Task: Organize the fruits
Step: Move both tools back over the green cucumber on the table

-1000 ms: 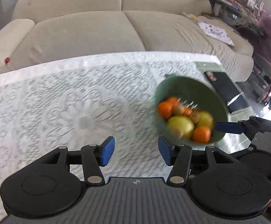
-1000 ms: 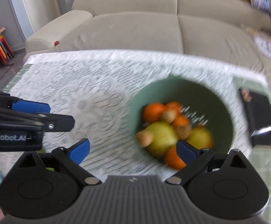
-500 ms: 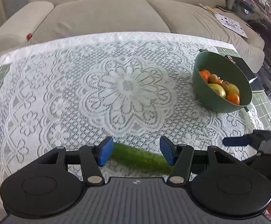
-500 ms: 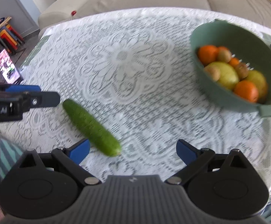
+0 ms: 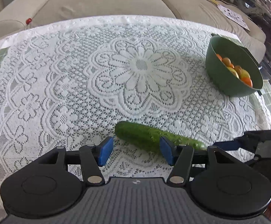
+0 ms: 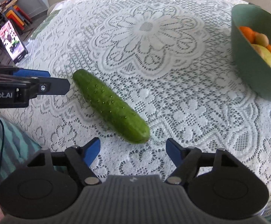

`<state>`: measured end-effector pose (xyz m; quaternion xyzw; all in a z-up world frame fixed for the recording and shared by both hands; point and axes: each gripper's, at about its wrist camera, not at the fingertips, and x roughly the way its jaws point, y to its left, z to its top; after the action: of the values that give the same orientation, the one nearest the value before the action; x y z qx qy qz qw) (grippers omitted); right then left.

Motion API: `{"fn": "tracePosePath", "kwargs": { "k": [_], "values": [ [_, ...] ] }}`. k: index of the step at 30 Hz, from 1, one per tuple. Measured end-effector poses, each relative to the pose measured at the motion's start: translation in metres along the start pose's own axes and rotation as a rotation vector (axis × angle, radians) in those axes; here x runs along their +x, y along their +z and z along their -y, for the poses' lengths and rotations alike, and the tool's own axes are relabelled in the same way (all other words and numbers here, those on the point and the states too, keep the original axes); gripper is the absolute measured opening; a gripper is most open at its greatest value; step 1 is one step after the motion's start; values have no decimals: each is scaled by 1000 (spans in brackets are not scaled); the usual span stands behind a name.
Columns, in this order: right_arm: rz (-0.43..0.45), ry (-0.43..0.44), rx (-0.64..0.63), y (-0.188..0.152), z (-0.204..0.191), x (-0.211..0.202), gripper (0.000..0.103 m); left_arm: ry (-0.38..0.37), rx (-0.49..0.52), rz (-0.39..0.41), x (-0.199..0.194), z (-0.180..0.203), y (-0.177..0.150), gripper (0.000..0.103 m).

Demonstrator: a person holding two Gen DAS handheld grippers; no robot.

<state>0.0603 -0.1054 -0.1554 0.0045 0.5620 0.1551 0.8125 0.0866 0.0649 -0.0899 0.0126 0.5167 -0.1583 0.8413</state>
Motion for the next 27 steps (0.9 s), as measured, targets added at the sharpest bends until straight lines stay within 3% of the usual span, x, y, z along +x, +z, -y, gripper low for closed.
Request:
{"fn": "tracePosePath", "kwargs": {
  "k": [4,6,8,14,20,25,27],
  "values": [
    [-16,21,4,2,0,8,57,-21,26,-31,7,-4,0,67],
    [-15,22,6,4,0,9,44,-21,36,-41,9,-5,0,67],
    [2,10,12,7,0,7,40,-24,33,-50,12,-7,-1,67],
    [56,3,71,17,9,-2,41,-31,41,-69,21,-12,0,67],
    [84,-11,137,27,23,-3,41,-19,121,-81,30,-12,5,67],
    [101,-10,109,35,24,-3,43,-36,193,-87,37,-11,8,69],
    [98,-4,74,37,22,-2,50,-48,231,-96,40,-9,10,69]
  ]
}}
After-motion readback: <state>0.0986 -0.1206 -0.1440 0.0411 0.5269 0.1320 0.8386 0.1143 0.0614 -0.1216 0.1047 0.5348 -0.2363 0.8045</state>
